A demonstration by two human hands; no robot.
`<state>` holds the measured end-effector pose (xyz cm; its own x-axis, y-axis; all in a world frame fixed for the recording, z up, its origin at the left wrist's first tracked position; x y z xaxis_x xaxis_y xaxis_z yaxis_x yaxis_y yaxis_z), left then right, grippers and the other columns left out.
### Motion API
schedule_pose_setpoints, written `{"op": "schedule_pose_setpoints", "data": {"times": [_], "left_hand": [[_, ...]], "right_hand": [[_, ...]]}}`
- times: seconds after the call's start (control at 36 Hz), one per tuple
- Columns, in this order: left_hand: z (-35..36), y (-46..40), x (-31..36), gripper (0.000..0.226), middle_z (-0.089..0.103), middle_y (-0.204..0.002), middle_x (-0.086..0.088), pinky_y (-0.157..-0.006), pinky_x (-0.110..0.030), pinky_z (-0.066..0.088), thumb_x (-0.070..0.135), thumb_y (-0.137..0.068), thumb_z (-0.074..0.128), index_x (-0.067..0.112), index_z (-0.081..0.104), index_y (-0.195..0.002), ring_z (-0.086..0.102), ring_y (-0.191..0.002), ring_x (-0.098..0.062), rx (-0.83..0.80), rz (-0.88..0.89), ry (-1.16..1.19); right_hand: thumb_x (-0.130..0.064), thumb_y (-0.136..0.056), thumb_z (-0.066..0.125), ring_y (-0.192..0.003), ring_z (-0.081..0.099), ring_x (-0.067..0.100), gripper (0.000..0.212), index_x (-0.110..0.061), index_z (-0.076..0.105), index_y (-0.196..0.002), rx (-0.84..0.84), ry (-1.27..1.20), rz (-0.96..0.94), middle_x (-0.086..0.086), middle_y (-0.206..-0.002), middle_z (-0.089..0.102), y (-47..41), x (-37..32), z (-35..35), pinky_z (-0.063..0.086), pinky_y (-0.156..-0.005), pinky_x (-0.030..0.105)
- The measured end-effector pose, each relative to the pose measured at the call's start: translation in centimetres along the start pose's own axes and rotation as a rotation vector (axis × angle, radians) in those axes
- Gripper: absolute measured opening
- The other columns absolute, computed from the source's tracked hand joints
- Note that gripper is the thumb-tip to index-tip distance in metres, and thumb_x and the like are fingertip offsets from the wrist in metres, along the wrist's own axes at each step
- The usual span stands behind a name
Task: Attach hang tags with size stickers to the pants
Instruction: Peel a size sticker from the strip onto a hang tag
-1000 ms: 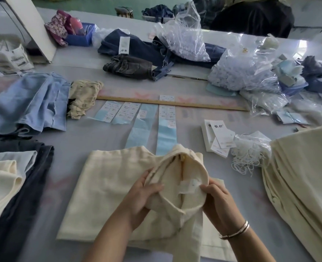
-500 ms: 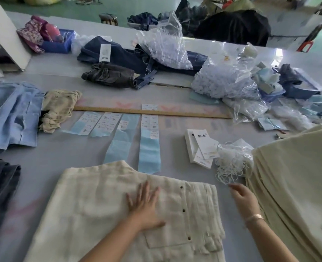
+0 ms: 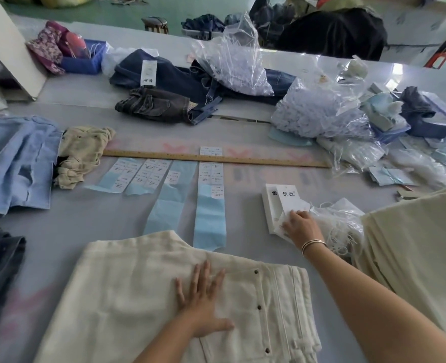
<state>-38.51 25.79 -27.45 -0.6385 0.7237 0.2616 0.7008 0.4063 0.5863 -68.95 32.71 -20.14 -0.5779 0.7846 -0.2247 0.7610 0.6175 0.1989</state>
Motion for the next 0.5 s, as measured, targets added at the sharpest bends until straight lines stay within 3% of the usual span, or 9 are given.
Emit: {"op": "schedule_pose_setpoints", "data": {"times": [0.17, 0.42, 0.5], "left_hand": [[-0.1, 0.2, 0.0, 0.122, -0.058, -0.131, 0.000, -0.082, -0.052, -0.042, 0.078, -0.065, 0.052, 0.037, -0.044, -0.127, -0.064, -0.104, -0.007, 0.015, 0.004, -0.029], [-0.2, 0.2, 0.1, 0.122, -0.057, -0.131, 0.004, -0.079, -0.049, -0.044, 0.077, -0.066, 0.053, 0.036, -0.043, -0.129, -0.064, -0.103, -0.006, 0.019, 0.005, -0.023], [-0.2, 0.3, 0.1, 0.120, -0.056, -0.134, 0.004, -0.080, -0.050, -0.044, 0.077, -0.066, 0.053, 0.040, -0.037, -0.135, -0.060, -0.112, -0.009, 0.027, 0.006, -0.019]], "right_hand": [[-0.020, -0.099, 0.039, -0.098, 0.063, 0.032, 0.026, -0.005, 0.059, -0.107, 0.092, 0.166, -0.029, 0.017, -0.107, 0.065, 0.3, 0.1, -1.3, 0.047, -0.076, 0.034], [-0.013, -0.093, 0.045, -0.091, 0.067, 0.032, 0.020, -0.010, 0.064, -0.098, 0.146, 0.364, -0.110, 0.010, -0.098, 0.070, 0.9, -2.0, -1.8, 0.050, -0.071, 0.032], [-0.012, -0.093, 0.044, -0.093, 0.067, 0.032, 0.020, -0.010, 0.063, -0.100, 0.110, 0.341, -0.083, 0.010, -0.101, 0.069, 1.3, -2.1, -1.1, 0.051, -0.071, 0.033]]}}
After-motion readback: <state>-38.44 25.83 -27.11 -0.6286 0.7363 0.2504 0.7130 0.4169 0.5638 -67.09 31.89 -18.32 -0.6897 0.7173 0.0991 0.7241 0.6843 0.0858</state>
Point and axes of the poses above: each hand's wrist, its own y-axis away from the middle knuckle, its own z-axis out of the palm, x = y × z, the point moved 4 cm from there along -y, towards the middle knuckle
